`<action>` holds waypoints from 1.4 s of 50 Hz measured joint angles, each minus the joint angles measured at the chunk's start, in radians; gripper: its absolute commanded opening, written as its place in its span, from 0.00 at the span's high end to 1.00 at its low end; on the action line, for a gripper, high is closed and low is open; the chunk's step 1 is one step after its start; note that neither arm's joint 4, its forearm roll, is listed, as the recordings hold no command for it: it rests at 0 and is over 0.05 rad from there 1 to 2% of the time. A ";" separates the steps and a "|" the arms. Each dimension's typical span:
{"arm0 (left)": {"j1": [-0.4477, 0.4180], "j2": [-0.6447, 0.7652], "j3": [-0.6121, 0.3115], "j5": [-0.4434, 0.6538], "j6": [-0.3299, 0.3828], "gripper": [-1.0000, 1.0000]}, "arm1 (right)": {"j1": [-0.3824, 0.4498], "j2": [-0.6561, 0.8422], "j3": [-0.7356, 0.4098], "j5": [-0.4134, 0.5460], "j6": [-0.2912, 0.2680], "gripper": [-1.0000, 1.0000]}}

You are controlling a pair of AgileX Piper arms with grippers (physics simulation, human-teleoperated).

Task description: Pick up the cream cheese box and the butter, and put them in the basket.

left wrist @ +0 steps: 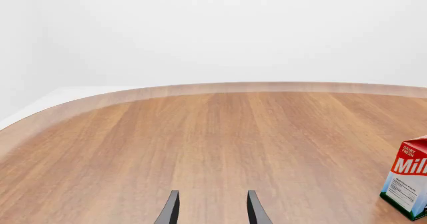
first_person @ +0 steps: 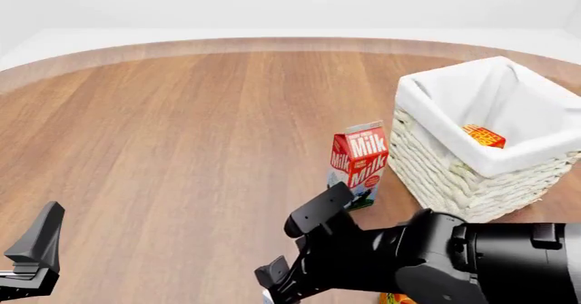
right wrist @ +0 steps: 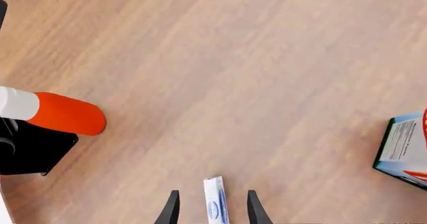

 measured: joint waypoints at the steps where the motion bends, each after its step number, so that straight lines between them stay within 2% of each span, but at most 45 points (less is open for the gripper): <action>1: 0.000 0.000 0.000 0.000 0.000 0.00 | -0.001 0.003 0.003 -0.004 0.001 0.00; 70: 0.000 0.000 0.000 0.000 0.000 0.00 | 0.001 0.144 0.073 -0.153 0.051 0.00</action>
